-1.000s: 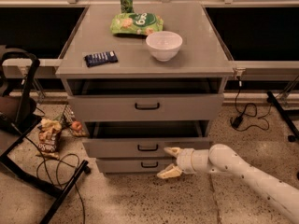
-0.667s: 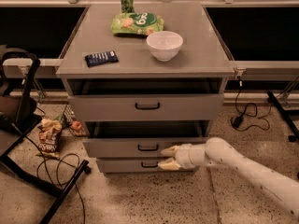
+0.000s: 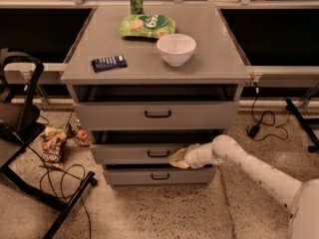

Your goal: Close middle drawer

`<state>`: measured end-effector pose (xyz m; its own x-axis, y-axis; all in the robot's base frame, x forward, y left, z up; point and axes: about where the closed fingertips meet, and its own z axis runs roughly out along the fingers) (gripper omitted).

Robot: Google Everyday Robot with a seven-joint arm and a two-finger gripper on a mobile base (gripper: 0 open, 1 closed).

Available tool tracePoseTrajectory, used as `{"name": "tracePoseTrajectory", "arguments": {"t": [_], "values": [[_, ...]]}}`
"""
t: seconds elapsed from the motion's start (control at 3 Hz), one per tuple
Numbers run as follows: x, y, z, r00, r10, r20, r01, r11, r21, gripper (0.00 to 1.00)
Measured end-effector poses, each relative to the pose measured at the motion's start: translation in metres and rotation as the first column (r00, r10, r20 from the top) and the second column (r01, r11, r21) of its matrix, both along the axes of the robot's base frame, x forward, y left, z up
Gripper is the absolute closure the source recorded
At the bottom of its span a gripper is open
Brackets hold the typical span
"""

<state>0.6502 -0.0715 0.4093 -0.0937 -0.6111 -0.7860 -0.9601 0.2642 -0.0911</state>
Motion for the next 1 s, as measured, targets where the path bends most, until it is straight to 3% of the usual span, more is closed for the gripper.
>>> {"name": "tracePoseTrajectory", "arguments": {"t": [0.67, 1.0], "values": [[0.004, 0.004, -0.001, 0.9999, 0.003, 0.011, -0.003, 1.000, 0.003, 1.00], [0.015, 0.012, -0.003, 0.9988, 0.002, 0.049, -0.002, 1.000, 0.001, 1.00]]}}
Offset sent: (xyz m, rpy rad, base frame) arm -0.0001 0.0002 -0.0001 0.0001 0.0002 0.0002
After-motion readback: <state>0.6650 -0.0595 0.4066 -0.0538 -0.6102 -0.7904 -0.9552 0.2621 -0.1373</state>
